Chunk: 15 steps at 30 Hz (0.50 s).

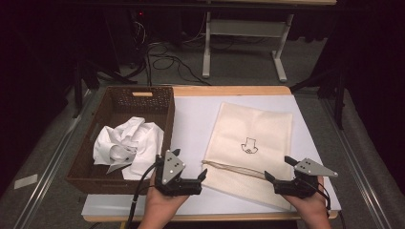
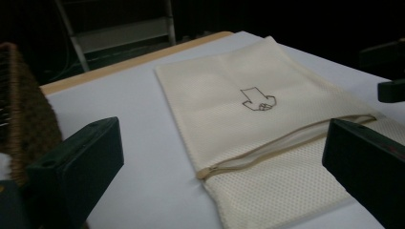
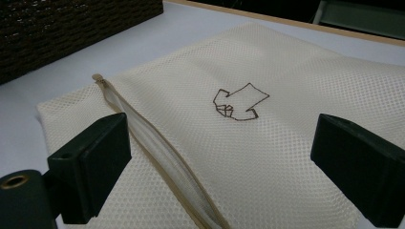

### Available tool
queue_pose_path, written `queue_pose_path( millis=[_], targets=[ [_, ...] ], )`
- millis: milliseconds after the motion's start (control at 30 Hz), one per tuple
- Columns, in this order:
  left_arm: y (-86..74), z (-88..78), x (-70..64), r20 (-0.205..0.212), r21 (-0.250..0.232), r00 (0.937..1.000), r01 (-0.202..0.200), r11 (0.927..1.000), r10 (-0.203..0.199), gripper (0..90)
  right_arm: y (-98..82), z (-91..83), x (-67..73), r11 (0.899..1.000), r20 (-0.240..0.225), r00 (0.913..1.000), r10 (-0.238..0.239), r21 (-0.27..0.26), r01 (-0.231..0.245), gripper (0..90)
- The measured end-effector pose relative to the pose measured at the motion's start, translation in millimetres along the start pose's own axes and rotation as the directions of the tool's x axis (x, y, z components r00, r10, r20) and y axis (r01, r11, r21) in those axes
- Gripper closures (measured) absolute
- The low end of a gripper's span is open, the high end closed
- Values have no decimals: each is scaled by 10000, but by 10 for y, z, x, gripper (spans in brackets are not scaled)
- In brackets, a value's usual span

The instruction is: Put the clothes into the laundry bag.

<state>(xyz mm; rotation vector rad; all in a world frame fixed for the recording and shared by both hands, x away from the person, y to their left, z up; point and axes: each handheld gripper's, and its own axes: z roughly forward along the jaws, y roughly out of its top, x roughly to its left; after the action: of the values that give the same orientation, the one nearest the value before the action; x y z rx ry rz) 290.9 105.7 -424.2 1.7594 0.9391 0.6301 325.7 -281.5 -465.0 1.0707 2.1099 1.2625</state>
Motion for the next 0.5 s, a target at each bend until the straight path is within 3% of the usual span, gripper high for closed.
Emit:
queue_pose_path(
  millis=[133, 233, 500],
  targets=[
    [11, -128, 212, -582, -48, 9980, 227, 9997, -230, 5, -11, 8, -11, 10000, 97, 10000, 9, -36, -9, 49],
    [0, -197, 346, -1211, -65, 9922, 289, 9996, -295, 0, -21, 10, -25, 9999, 230, 9997, 76, -91, -74, 17],
    [-26, -333, 619, -1746, -67, 9823, 675, 9977, -677, 0, -14, 0, -65, 9998, 324, 9995, 71, -201, -64, 5]
  ],
)
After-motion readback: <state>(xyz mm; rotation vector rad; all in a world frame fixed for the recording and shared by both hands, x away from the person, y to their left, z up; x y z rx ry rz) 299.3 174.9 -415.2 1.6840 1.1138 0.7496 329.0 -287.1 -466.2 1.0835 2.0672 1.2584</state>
